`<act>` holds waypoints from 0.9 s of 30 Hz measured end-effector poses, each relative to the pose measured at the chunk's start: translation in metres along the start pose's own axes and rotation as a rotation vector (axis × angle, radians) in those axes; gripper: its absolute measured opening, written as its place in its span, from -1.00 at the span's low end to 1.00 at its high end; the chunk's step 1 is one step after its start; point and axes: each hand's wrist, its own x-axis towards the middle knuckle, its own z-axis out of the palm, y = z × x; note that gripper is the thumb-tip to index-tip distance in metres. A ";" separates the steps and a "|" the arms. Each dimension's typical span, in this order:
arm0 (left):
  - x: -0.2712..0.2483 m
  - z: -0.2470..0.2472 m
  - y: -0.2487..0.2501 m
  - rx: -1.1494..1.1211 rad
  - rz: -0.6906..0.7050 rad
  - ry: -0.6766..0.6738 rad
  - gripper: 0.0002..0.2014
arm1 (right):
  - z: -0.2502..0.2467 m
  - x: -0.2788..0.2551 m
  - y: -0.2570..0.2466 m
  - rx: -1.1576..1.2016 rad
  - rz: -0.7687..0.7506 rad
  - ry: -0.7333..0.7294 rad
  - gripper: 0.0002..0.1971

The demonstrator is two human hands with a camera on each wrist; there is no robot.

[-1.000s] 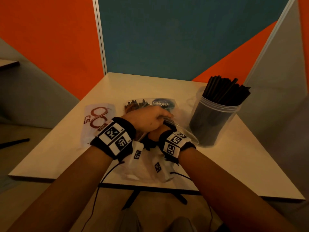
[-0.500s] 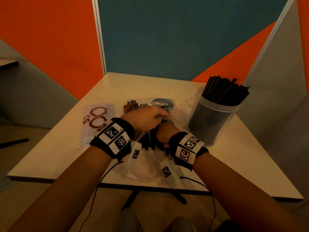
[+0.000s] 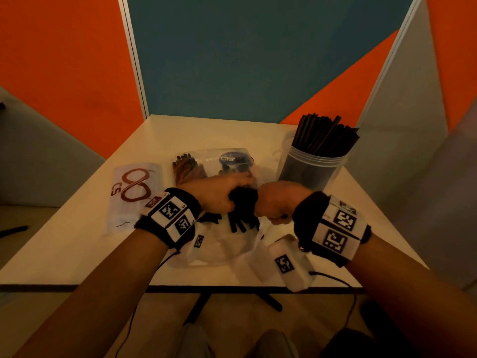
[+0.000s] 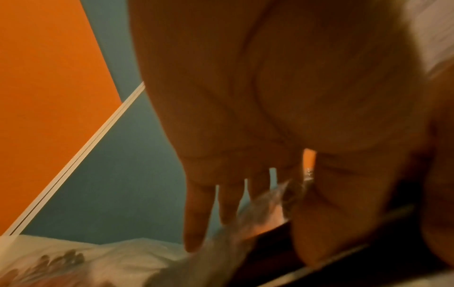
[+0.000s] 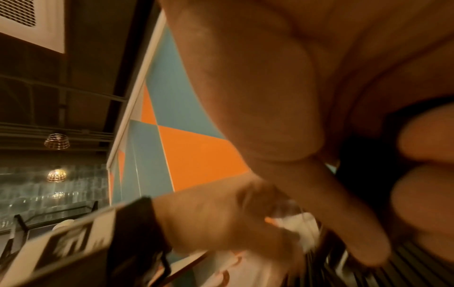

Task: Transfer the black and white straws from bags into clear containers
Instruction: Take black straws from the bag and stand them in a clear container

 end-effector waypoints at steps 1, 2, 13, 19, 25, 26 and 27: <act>0.002 0.003 0.001 0.015 0.018 -0.027 -0.21 | -0.003 -0.002 0.002 0.009 0.000 -0.003 -0.76; 0.002 0.005 0.005 0.031 0.031 -0.027 -0.14 | -0.007 -0.004 0.002 0.028 -0.003 -0.004 -0.85; 0.010 0.001 0.034 -0.365 0.206 0.542 -0.82 | -0.048 -0.038 0.010 0.596 -0.241 0.044 -0.43; 0.018 -0.007 0.020 -0.558 0.165 0.615 -0.79 | -0.053 -0.041 0.023 0.798 -0.400 0.212 -0.18; 0.017 -0.008 0.019 -0.584 0.162 0.623 -0.71 | -0.015 -0.028 0.026 0.783 -0.403 0.143 -0.49; 0.014 -0.008 0.023 -0.586 0.165 0.623 -0.73 | -0.009 -0.025 0.025 0.777 -0.402 0.142 -0.51; 0.014 -0.006 0.023 -0.597 0.170 0.632 -0.75 | -0.004 -0.022 0.025 0.776 -0.395 0.144 -0.47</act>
